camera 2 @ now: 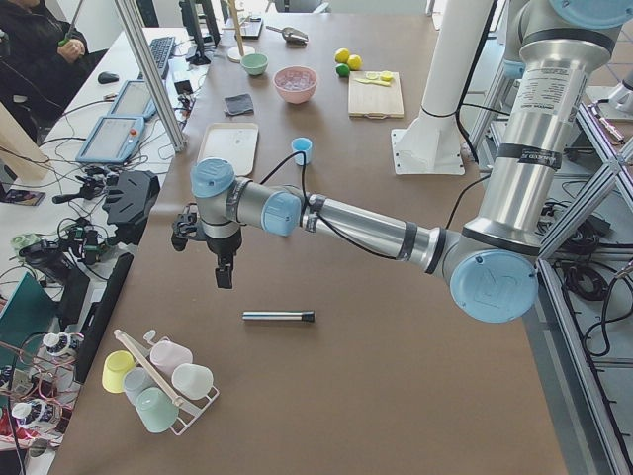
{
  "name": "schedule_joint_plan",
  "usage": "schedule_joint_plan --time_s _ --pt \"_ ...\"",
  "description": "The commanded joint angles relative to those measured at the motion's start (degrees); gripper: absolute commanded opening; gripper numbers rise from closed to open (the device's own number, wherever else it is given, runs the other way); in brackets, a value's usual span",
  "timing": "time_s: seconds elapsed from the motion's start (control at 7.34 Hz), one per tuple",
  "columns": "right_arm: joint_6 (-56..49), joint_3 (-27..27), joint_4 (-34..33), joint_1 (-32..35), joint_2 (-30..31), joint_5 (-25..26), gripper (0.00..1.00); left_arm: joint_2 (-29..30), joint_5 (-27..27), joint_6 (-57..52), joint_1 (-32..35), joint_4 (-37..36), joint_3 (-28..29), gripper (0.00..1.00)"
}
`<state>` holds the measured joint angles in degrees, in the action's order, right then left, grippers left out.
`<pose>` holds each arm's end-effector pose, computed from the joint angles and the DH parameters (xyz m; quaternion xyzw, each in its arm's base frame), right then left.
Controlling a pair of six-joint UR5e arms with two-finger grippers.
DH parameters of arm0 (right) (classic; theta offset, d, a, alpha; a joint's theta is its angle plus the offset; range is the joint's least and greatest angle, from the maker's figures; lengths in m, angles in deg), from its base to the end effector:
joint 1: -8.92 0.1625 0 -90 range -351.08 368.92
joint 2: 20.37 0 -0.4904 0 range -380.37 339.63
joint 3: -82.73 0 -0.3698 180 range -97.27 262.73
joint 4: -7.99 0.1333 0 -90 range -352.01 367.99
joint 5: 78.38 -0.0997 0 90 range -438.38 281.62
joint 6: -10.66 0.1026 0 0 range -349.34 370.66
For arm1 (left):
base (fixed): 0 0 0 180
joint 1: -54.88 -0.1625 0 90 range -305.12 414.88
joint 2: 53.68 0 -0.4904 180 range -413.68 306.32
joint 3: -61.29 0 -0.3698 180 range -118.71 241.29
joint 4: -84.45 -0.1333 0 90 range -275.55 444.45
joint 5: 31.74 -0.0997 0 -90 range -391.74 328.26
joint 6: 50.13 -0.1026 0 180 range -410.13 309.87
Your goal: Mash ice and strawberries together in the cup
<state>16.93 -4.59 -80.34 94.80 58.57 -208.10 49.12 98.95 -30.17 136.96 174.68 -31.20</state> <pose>0.0265 -0.5753 0.6502 0.0514 -0.3445 -0.0122 0.9373 0.0145 -0.5858 0.5915 0.0399 0.3648 -0.0507 0.9288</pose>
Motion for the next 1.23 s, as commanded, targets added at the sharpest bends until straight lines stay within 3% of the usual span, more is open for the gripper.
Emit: schedule_joint_plan --time_s 0.0,0.41,0.68,1.09 --pt "0.06 -0.13 0.00 0.08 -0.01 -0.44 0.99 -0.31 0.00 0.08 0.01 0.73 -1.28 0.98" --pt "0.15 -0.65 0.00 -0.01 -0.27 -0.35 0.99 1.09 -0.87 2.20 -0.08 1.43 -2.60 0.98" --pt "0.23 -1.44 0.00 -0.09 -0.18 -1.92 0.99 0.04 -2.20 2.98 -0.60 1.36 -6.80 0.98" --pt "2.61 -2.15 0.09 -0.97 -0.10 -2.46 0.98 0.13 -2.90 1.93 -0.69 3.62 -2.61 0.98"
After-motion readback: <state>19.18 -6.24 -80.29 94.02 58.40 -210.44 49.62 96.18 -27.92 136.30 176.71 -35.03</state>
